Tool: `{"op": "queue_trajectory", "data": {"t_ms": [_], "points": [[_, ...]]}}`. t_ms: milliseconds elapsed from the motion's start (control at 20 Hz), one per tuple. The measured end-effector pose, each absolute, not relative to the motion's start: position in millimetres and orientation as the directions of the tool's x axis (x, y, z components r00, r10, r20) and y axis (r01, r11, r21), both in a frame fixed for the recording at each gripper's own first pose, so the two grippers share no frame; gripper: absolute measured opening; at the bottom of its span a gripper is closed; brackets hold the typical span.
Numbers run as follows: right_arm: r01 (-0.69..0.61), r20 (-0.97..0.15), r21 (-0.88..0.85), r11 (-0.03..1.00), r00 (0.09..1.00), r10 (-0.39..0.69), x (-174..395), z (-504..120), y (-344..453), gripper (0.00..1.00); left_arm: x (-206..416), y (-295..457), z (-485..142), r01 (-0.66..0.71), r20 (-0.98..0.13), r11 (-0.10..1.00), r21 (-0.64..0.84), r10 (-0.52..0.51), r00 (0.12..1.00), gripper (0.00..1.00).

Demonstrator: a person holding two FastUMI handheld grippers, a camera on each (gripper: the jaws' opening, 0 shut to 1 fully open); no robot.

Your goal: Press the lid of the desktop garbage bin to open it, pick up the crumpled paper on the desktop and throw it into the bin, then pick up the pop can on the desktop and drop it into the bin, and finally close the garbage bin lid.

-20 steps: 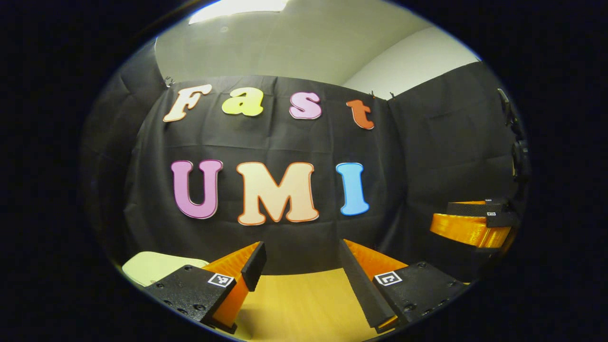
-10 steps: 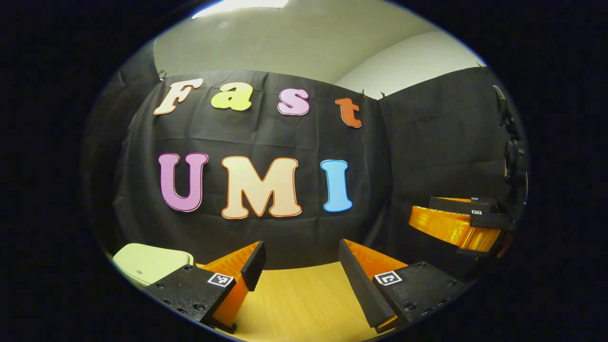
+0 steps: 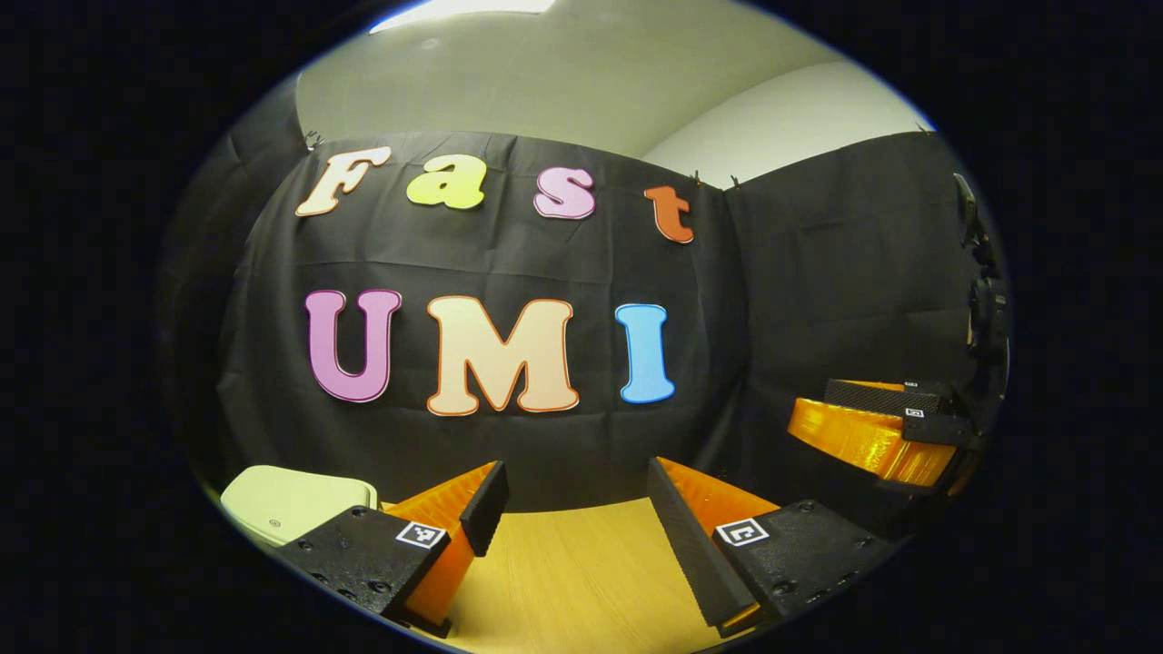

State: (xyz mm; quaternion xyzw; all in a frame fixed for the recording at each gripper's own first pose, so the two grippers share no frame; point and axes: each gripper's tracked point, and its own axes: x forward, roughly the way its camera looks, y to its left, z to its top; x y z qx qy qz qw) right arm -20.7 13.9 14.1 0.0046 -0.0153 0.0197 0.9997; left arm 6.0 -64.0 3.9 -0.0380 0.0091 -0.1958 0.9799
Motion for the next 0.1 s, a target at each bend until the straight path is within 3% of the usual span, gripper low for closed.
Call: {"op": "queue_trajectory", "data": {"t_ms": [100], "points": [[-0.040,0.033,0.012,0.999,0.999,0.039,-21.3,15.0,15.7,0.99,4.2,-63.5,2.5,0.386,-0.010,0.919,-0.072,-0.388,0.922,0.92]]}}
